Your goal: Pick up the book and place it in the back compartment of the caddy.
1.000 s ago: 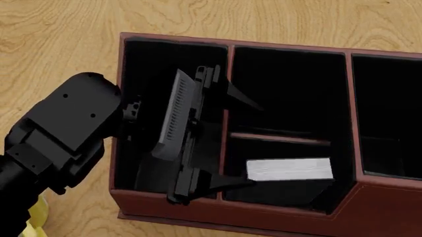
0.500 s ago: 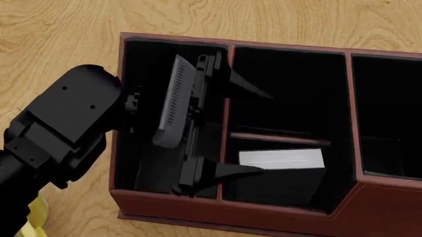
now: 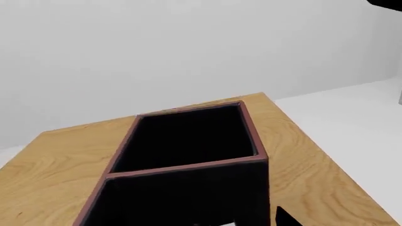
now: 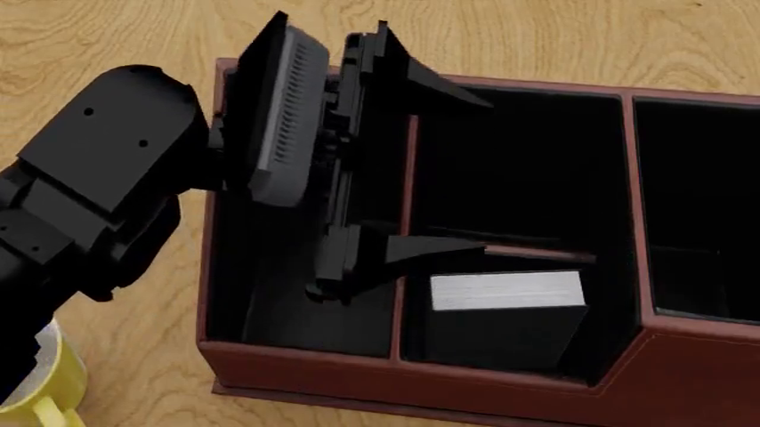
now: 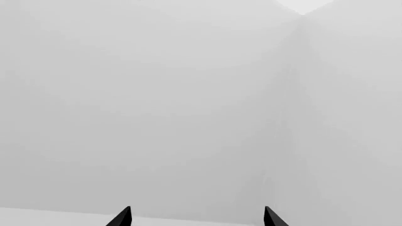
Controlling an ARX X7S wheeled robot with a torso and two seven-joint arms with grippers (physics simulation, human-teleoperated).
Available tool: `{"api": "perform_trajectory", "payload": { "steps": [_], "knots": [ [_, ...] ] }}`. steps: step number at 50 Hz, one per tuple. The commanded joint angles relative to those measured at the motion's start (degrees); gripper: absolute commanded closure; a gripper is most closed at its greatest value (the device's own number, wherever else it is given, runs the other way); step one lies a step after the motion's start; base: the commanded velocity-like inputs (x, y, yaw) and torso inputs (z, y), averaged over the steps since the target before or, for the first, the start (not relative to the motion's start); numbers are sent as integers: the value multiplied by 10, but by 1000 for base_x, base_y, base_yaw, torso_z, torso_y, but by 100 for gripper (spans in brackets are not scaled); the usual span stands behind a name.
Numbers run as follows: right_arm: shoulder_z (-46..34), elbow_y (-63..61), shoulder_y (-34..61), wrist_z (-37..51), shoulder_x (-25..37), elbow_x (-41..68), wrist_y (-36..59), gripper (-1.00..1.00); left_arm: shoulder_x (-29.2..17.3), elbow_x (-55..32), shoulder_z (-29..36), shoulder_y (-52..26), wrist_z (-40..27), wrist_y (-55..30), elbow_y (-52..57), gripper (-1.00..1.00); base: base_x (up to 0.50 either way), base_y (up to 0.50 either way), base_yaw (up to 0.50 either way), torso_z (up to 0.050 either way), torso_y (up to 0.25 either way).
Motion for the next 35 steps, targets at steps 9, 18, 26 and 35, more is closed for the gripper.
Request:
{"api": "perform_trajectory", "payload": {
  "steps": [9, 18, 26, 35],
  "knots": [
    [-12, -2, 9, 5, 2, 1, -1, -100, -71, -21, -19, -39, -62, -10, 117, -100, 0, 0, 0, 0, 0],
    [-17, 0, 12, 5, 1, -1, -4, -100, -116, -22, -22, -55, -118, -24, 190, -100, 0, 0, 0, 0, 0],
    [-13, -4, 14, 7, 4, 5, -3, -100, -154, -21, -24, -63, -163, -34, 253, -100, 0, 0, 0, 0, 0],
    [-7, -8, 14, 9, 6, 10, -1, -100, -210, -23, -30, -68, -230, -46, 340, -100, 0, 0, 0, 0, 0]
  ]
}}
